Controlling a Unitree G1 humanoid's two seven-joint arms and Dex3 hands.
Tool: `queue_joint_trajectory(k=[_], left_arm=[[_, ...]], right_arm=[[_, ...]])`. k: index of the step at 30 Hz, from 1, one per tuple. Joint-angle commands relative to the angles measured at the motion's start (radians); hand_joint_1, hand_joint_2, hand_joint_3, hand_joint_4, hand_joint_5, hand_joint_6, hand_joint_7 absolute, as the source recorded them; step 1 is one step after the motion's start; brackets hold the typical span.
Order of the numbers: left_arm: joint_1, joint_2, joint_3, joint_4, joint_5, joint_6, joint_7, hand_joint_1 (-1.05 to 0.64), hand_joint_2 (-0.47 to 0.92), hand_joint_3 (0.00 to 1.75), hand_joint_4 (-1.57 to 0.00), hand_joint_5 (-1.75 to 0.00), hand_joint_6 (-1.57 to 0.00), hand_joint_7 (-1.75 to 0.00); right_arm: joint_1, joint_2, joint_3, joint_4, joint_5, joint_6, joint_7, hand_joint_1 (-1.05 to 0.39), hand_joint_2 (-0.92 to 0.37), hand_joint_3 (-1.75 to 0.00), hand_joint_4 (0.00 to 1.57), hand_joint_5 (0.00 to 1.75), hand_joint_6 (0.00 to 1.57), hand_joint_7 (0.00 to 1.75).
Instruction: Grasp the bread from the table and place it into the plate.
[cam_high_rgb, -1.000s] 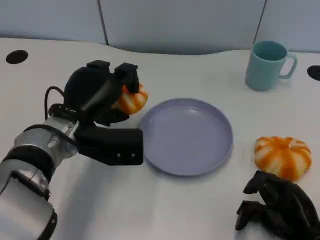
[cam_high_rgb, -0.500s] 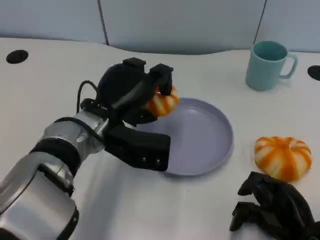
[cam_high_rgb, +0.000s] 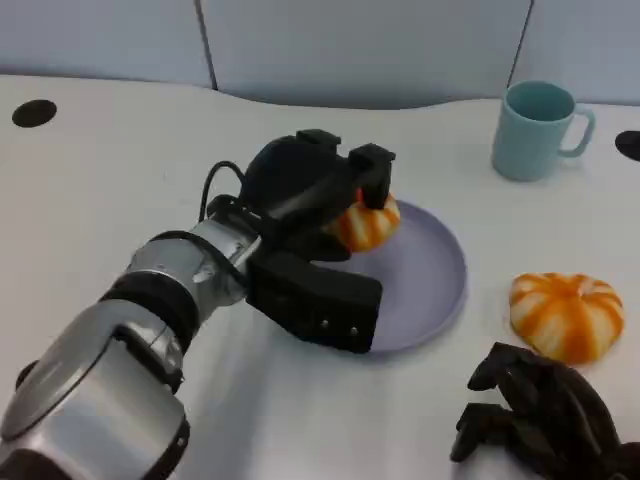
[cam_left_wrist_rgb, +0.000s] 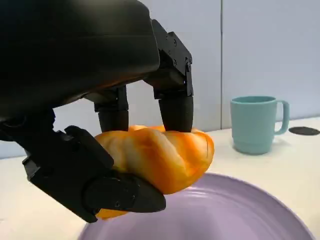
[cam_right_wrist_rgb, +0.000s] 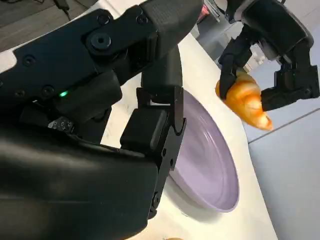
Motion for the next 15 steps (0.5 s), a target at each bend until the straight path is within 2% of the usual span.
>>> queue_joint_trajectory(k=[1, 3, 5, 6, 8, 12, 15], left_arm=[[-0.015, -0.013, 0.01, 0.006, -0.015, -0.004, -0.034, -0.24, 0.79, 0.47, -0.89, -1.75, -0.73, -1.53], [-0.014, -0.023, 0.007, 0.008, -0.012, 0.008, -0.042, -0.29, 0.8, 0.33, -0.87, -1.75, -0.77, -1.28], [-0.012, -0.033, 0.009, 0.01, -0.014, 0.021, -0.059, -0.3, 0.83, 0.23, -0.87, -1.75, -0.75, -1.34], [-0.011, -0.038, 0.011, 0.011, -0.017, 0.027, -0.07, -0.29, 0.87, 0.24, -0.86, -1.75, -0.71, -1.58], [-0.008, -0.048, 0.023, 0.014, -0.033, 0.024, -0.103, -0.26, 0.9, 0.26, -0.85, -1.75, -0.7, -1.7], [-0.004, -0.06, 0.039, 0.017, -0.059, 0.028, -0.158, -0.26, 0.9, 0.28, -0.84, -1.75, -0.66, -1.74], [-0.001, -0.066, 0.045, 0.018, -0.063, 0.033, -0.177, -0.23, 0.9, 0.28, -0.83, -1.75, -0.66, -1.71]], right_arm=[[0.015, 0.004, 0.001, -0.026, 0.002, -0.006, -0.013, -0.85, -0.76, 0.0, 1.45, 0.81, 1.28, 0.78], [0.019, 0.006, 0.005, -0.032, -0.001, -0.005, -0.018, -0.85, -0.76, 0.0, 1.45, 0.8, 1.27, 0.78], [0.021, 0.008, 0.007, -0.037, 0.001, -0.001, -0.021, -0.85, -0.76, 0.0, 1.44, 0.8, 1.27, 0.78], [0.022, 0.009, 0.008, -0.038, 0.002, 0.001, -0.021, -0.84, -0.76, 0.0, 1.44, 0.8, 1.26, 0.79], [0.023, 0.011, 0.01, -0.043, 0.001, 0.003, -0.025, -0.84, -0.76, 0.0, 1.44, 0.81, 1.25, 0.8], [0.026, 0.011, 0.015, -0.048, -0.004, -0.001, -0.029, -0.84, -0.77, -0.01, 1.44, 0.82, 1.25, 0.82], [0.028, 0.01, 0.018, -0.053, -0.005, 0.0, -0.03, -0.84, -0.78, -0.01, 1.43, 0.83, 1.24, 0.82]])
